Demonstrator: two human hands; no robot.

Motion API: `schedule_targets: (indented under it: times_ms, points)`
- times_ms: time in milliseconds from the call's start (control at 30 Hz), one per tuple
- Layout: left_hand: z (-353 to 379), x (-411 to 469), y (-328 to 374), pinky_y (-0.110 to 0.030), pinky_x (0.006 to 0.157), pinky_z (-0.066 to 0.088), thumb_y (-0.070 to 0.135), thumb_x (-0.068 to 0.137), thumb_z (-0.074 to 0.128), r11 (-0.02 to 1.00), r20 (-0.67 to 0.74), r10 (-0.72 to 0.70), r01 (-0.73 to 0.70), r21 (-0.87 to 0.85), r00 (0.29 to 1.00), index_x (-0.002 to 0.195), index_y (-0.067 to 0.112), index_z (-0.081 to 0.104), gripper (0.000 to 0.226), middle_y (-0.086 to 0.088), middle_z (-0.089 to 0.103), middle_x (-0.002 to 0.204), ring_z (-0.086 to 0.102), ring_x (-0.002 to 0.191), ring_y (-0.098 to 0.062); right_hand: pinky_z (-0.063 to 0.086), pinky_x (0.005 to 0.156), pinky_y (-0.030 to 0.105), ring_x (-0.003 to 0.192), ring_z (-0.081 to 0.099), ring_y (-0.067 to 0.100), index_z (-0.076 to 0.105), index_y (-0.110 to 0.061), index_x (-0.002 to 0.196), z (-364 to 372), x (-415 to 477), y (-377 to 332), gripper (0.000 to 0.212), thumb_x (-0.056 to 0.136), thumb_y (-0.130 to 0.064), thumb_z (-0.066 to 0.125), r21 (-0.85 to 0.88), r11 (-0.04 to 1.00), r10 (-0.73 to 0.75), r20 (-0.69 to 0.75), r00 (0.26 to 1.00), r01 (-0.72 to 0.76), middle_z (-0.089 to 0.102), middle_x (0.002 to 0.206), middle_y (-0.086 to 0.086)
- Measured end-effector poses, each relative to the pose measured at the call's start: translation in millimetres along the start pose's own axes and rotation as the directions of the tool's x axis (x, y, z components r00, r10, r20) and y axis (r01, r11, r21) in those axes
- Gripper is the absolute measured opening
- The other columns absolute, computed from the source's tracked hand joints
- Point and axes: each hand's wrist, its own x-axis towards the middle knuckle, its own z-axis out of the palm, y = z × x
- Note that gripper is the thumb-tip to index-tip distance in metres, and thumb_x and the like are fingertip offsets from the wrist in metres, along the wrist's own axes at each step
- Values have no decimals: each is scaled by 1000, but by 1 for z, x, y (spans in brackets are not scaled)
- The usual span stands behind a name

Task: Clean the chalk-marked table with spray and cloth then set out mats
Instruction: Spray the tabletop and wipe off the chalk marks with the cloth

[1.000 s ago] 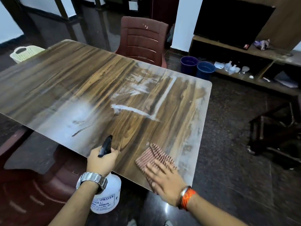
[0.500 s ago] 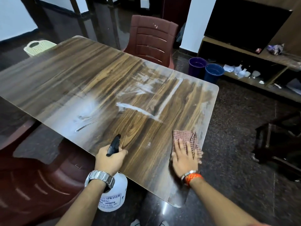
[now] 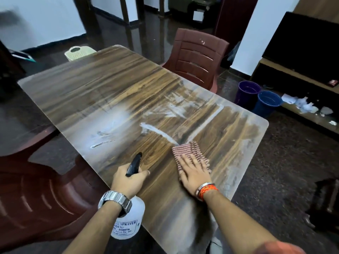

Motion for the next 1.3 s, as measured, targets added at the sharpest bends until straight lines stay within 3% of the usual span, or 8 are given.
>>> schedule_targets:
  times_ms: [233, 400, 600, 767, 867, 1000, 1167, 1300]
  points:
    - [56, -17, 33, -26, 54, 39, 19, 75, 79, 988, -204, -118, 95, -119, 972, 58, 14, 57, 29, 0, 57, 50, 52, 52, -21, 1, 116, 46, 146, 10, 13, 16, -45, 149, -16, 25, 85, 68, 82, -54, 7, 38, 989, 145, 5, 989, -145, 13, 158, -17]
    - [78, -30, 43, -32, 60, 48, 22, 73, 79, 964, -284, -228, 175, -201, 931, 59, 15, 58, 26, 0, 58, 51, 57, 55, -27, 16, 109, 48, 138, 36, 24, 39, -33, 144, -12, 17, 61, 62, 84, -48, 37, 64, 986, -153, 18, 988, 152, 35, 151, -14]
    - [68, -30, 35, -32, 59, 48, 23, 72, 75, 946, -397, -306, 229, -230, 865, 59, 15, 62, 20, 1, 62, 51, 61, 57, -27, 8, 111, 48, 141, 29, 24, 34, -35, 144, 1, 23, -8, 53, 93, -47, 36, 11, 706, -702, 138, 699, 708, 36, 151, -13]
    - [46, -15, 33, -30, 58, 45, 25, 74, 76, 943, -407, -312, 229, -241, 858, 56, 16, 60, 26, 4, 60, 48, 62, 57, -25, -5, 115, 46, 147, 5, 18, 18, -36, 150, -4, 75, -42, 55, 96, -47, 20, 12, 535, -821, 245, 516, 845, 15, 158, -12]
    - [40, 3, 33, -34, 62, 52, 35, 71, 77, 932, -347, -327, 241, -269, 879, 57, 20, 57, 28, 6, 60, 48, 69, 62, -27, 3, 117, 49, 147, 10, 16, 16, -40, 150, -13, 125, -30, 59, 92, -49, 14, -53, 685, -710, 175, 682, 726, 14, 158, -14]
    - [40, 21, 41, -28, 55, 43, 33, 72, 79, 934, -340, -326, 244, -260, 882, 52, 17, 53, 36, 8, 53, 44, 56, 51, -20, 0, 117, 47, 147, 3, 15, 5, -40, 151, -26, 188, 19, 56, 96, -49, 15, -64, 967, -239, 104, 966, 246, 2, 158, -18]
    - [45, 36, 45, -26, 55, 47, 29, 69, 82, 925, -264, -332, 258, -280, 905, 60, 17, 62, 25, 7, 60, 51, 57, 52, -18, 5, 116, 53, 146, 10, 24, 18, -34, 151, -25, 178, 11, 56, 96, -44, 25, 17, 1000, -26, 25, 999, 25, 14, 159, -9]
    - [47, 52, 44, -32, 59, 53, 30, 68, 81, 910, -298, -370, 277, -310, 880, 62, 16, 64, 23, 4, 64, 54, 60, 55, -21, 13, 112, 51, 142, 27, 26, 35, -32, 146, -13, 141, -33, 61, 87, -47, 28, 1, 917, -399, 43, 916, 399, 30, 154, -10]
